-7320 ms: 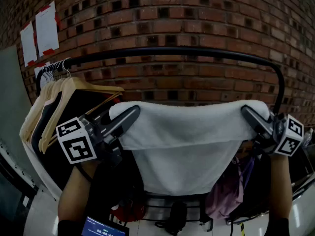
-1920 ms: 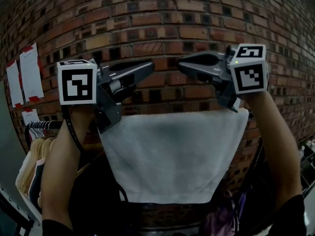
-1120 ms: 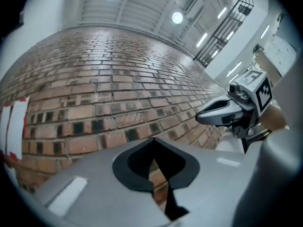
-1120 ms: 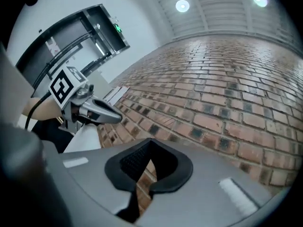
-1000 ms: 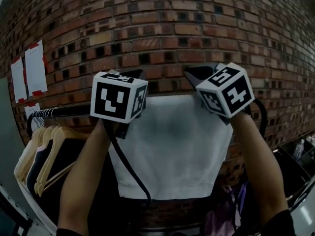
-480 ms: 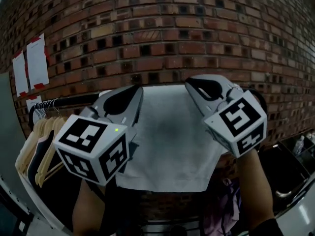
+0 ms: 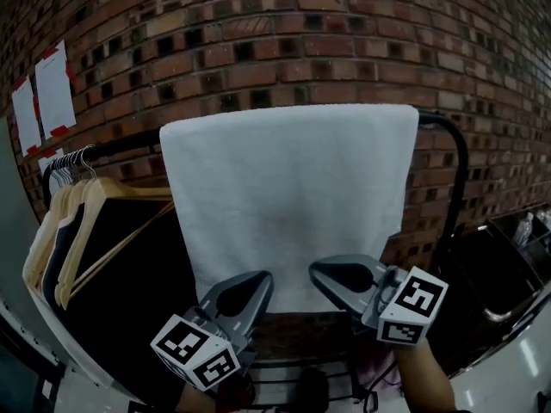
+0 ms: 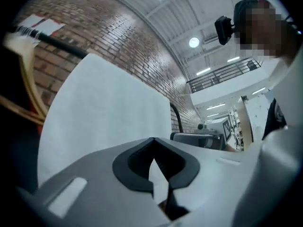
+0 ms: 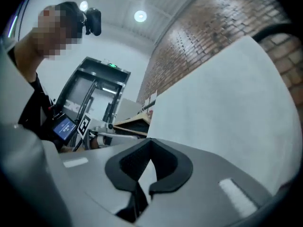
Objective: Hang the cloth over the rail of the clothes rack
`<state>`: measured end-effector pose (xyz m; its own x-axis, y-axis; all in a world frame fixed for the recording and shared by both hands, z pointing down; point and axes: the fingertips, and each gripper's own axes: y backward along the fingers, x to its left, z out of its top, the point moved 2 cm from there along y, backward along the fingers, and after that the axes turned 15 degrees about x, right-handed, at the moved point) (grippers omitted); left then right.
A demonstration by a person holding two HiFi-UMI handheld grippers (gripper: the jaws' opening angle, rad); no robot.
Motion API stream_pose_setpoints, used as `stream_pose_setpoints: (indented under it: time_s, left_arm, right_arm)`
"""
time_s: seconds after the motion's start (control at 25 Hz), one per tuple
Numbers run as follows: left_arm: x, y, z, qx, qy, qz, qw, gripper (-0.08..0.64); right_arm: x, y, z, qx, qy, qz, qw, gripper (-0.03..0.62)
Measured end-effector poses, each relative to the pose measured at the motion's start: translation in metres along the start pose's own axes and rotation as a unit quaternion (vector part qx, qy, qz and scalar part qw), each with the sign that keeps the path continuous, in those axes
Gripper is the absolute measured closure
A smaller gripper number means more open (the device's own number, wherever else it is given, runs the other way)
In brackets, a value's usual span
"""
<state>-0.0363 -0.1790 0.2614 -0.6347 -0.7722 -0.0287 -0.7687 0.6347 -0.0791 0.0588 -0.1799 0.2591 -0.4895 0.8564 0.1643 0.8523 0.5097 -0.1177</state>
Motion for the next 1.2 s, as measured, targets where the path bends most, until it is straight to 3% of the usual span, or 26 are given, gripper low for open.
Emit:
stream_pose_setpoints:
  time_s: [0.2, 0.4, 0.6, 0.88, 1.2]
  left_arm:
    - [-0.015, 0.001, -0.083, 0.050, 0.061, -0.013, 0.9968, 0.540]
    - [-0.025, -0.015, -0.125, 0.090, 0.099, -0.017, 0.9909, 0.540]
    - [-0.031, -0.017, -0.137, 0.099, 0.101, -0.031, 0.9895, 0.540]
    - [-0.031, -0.014, -0.140, 0.107, 0.085, -0.016, 0.9905, 0.540]
    - [-0.030, -0.008, -0.143, 0.103, 0.106, -0.017, 0.9889, 0.540]
  right_arm:
    - [0.016, 0.003, -0.082, 0.030, -0.072, 0.028, 0.997, 0.589]
    - [0.025, 0.007, -0.119, 0.041, -0.123, 0.048, 0.990, 0.589]
    - [0.040, -0.003, -0.130, 0.049, -0.117, 0.032, 0.991, 0.589]
    - [0.044, -0.012, -0.136, 0.050, -0.117, 0.037, 0.991, 0.589]
    - [0.052, -0.021, -0.137, 0.055, -0.106, 0.045, 0.992, 0.590]
